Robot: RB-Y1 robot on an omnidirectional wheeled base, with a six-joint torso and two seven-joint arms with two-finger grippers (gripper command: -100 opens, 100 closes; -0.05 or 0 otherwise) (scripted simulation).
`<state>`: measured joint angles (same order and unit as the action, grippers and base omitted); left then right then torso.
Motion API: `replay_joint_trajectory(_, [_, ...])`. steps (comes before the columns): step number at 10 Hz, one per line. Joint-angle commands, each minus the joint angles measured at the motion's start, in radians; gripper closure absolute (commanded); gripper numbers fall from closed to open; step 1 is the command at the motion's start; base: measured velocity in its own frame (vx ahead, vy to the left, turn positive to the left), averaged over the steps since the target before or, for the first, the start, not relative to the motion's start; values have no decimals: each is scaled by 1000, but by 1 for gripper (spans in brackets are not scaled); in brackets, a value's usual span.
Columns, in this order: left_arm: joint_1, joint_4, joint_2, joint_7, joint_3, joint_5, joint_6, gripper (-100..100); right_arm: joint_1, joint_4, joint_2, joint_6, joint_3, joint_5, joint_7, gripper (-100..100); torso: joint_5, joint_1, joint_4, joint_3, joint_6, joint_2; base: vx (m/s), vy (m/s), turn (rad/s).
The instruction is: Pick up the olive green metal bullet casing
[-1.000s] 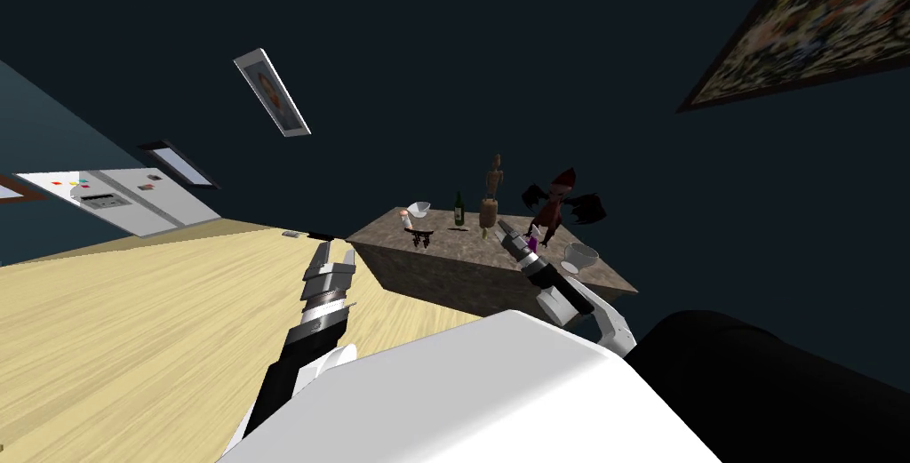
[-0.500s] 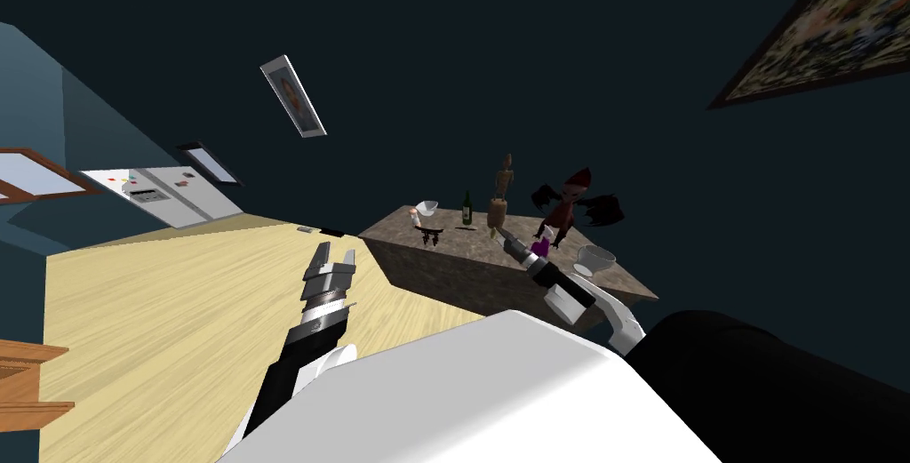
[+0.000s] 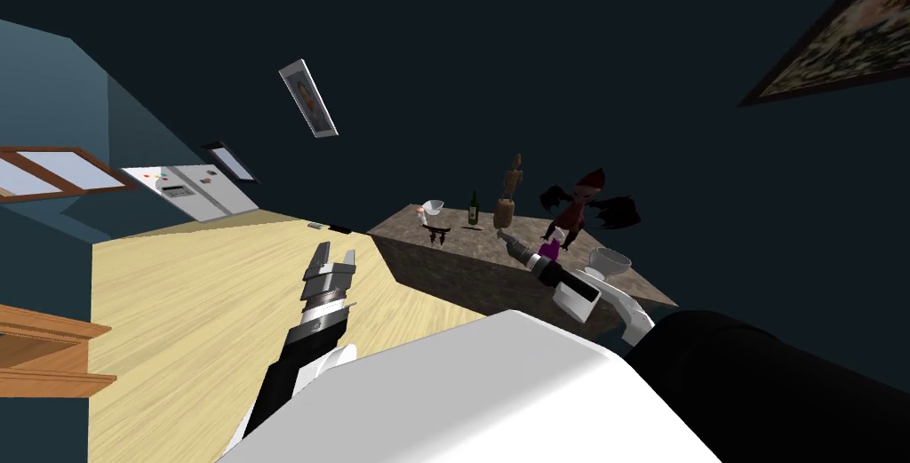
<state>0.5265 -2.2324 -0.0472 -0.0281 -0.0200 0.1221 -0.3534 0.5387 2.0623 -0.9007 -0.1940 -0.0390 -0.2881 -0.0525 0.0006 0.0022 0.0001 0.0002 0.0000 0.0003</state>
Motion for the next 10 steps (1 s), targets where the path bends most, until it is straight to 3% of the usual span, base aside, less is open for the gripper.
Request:
replay_joint_trajectory(1, [0, 0, 0, 0, 0, 0, 0, 0, -9, -16, -43, 17, -8, -7, -4, -100, 0, 0, 0, 0, 0, 0, 6, 44, 68])
replay_joint_trajectory(10, [0, 0, 0, 0, 0, 0, 0, 0, 17, -127, -312, 138, -70, -75, -34, -100, 0, -1, 0, 0, 1, 0, 11, 42, 110])
